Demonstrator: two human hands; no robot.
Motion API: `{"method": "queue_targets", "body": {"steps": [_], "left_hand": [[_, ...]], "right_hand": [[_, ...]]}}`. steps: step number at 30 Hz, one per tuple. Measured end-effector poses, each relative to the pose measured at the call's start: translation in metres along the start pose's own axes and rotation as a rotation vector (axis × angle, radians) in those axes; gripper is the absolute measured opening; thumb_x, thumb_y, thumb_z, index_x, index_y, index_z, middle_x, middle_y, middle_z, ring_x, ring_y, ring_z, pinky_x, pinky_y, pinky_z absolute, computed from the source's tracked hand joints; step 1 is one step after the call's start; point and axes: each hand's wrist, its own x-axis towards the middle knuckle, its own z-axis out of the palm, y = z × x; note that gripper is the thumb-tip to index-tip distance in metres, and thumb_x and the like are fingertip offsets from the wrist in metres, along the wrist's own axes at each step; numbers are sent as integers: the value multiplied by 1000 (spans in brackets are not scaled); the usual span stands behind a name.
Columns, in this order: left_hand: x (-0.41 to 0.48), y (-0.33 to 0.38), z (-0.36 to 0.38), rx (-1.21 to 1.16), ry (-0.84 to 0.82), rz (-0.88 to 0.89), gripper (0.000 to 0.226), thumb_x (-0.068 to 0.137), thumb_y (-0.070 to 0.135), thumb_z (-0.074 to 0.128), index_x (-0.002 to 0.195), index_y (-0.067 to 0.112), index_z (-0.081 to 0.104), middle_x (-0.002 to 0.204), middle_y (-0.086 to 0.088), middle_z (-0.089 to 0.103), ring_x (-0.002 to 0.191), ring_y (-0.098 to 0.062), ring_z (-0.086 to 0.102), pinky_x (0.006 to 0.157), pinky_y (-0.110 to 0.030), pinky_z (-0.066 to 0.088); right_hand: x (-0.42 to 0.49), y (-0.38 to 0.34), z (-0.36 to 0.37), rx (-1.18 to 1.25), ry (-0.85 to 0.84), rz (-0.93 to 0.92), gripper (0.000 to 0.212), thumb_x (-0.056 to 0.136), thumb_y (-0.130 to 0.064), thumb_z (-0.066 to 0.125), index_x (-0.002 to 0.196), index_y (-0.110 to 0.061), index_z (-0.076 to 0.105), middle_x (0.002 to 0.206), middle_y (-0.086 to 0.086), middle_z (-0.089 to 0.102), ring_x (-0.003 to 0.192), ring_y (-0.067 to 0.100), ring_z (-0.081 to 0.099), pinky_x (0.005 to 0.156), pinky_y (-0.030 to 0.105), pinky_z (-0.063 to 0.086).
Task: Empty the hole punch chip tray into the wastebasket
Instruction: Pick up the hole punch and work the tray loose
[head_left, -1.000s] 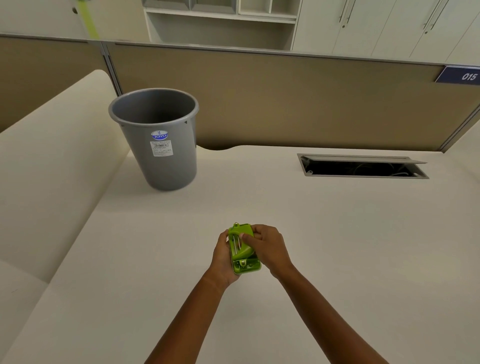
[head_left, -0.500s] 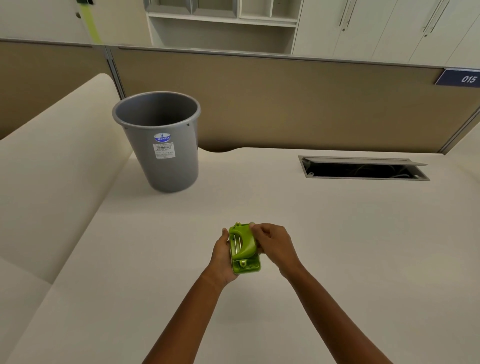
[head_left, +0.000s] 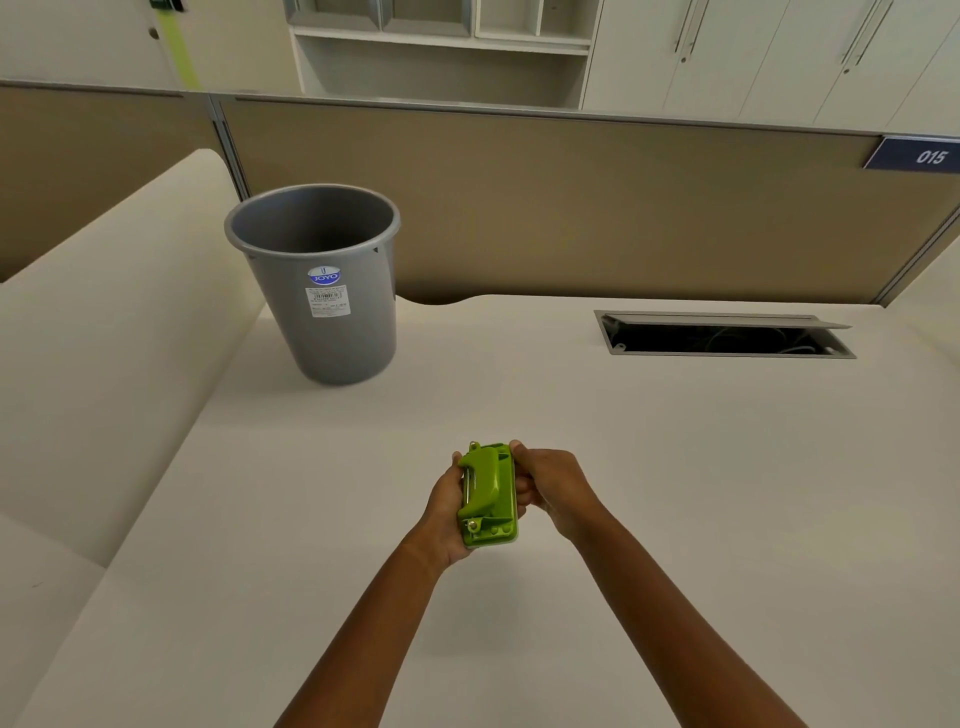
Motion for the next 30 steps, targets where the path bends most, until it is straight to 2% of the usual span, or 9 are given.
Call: {"method": "queue_targets", "body": {"steps": [4,7,11,14,16,18,24,27,30], "left_hand": [[2,-1,-3,-10,0,13,61,95,52,23,95,4,61,61,-14,73,50,-23,69,48,-28,58],[3,-1,-3,-14,1,31,60,95,53,25,92,6,62,60,-12,73,48,-22,69,47,-27,58],[3,0,-3,-44,-5,35,64,95,52,26,82,6,67,58,-13,72,47,-22,69,45,-28,58],[5,1,-3,-94,-37,65,73,95,52,23,70,6,74,57,-13,73,48,-22,70,44,-29,58],[5,4,-3,-155,-51,106,66,95,53,21,82,7,67,59,-13,73,50,-23,71,45,-29,58],[7,10,-5,-209,-54,158,65,94,54,17,88,9,62,62,-15,74,54,-24,72,47,-31,59],[7,18,-7,-273,-26,236,68,93,58,14,84,11,63,63,-14,73,57,-24,72,70,-36,54],[6,17,-4,-273,-20,240,67,93,58,14,83,13,63,62,-13,73,57,-23,72,61,-32,58],[5,15,-3,-277,-15,238,66,93,58,16,85,13,63,62,-12,73,57,-22,72,64,-31,57]], "right_hand": [[-1,-1,3,18,9,42,41,93,-17,46,53,-10,47,53,6,41,48,17,34,57,30,33],[-2,1,5,83,18,79,39,92,-14,44,54,-9,46,48,4,40,45,15,33,51,27,31],[-5,2,3,251,-48,136,41,96,-15,41,56,-8,47,34,-4,40,30,10,35,36,20,35],[-7,2,3,258,-51,116,33,97,-17,38,72,-8,58,51,-1,49,44,10,44,48,19,40],[-9,6,4,196,-17,65,26,96,-21,41,87,-8,62,67,0,57,61,11,52,61,21,42],[-11,12,5,160,4,27,23,95,-23,44,94,-7,61,78,2,60,71,13,56,66,21,45],[-23,17,10,243,-77,46,27,96,-19,46,78,-7,62,78,8,64,70,15,62,59,17,57],[-26,17,10,392,-118,105,25,95,-15,46,80,-5,64,80,9,66,73,16,64,60,19,58],[-27,18,9,522,-129,174,23,95,-11,46,82,-3,63,79,11,67,75,19,64,58,21,59]]}}
